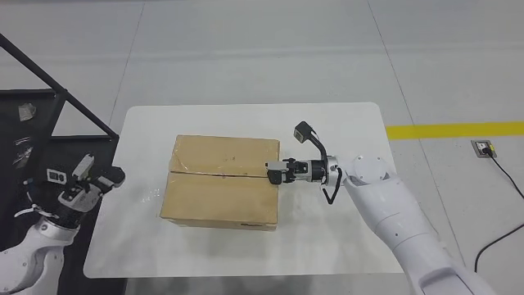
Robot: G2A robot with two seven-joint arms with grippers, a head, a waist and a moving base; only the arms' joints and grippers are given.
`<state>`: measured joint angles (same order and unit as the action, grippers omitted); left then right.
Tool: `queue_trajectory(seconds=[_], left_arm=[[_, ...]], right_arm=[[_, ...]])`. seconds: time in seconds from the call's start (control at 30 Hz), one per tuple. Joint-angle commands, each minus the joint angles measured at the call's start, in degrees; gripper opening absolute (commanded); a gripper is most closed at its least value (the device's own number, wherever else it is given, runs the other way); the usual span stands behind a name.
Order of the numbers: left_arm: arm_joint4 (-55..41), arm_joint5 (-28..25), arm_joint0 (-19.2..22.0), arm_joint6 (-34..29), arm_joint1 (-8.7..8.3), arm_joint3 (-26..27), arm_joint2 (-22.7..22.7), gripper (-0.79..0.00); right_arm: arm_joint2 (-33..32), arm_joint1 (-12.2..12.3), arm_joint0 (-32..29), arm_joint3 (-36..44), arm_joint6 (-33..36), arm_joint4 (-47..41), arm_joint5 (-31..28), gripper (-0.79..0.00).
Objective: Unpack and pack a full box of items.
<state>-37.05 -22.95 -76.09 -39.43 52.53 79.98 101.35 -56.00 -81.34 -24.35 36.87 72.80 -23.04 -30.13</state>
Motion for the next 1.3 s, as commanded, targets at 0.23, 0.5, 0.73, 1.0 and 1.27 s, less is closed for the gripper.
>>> queue_trajectory(seconds=[0.23,0.5,0.73,1.0,1.27], left_arm=[[3.5,1.29,-1.24,0.62,-0.17,0.94,0.84,0.0],[1.46,11.77,1.68,0.1,0.25,-2.34,-3.3,0.0],[-1.3,18.75,3.57,-2.49,1.35,-8.38,-9.81,0.0],[-0.32,18.37,4.55,0.02,2.15,-10.79,-12.48,0.0],[1.39,16.27,6.76,3.8,3.32,-12.32,-16.15,0.0]], right_arm=[[0.0,0.0,0.0,0.0,0.0,0.0,0.0,0.0],[0.0,0.0,0.0,0.0,0.0,0.0,0.0,0.0],[0.0,0.0,0.0,0.0,0.0,0.0,0.0,0.0],[0.0,0.0,0.0,0.0,0.0,0.0,0.0,0.0],[0.0,0.0,0.0,0.0,0.0,0.0,0.0,0.0]])
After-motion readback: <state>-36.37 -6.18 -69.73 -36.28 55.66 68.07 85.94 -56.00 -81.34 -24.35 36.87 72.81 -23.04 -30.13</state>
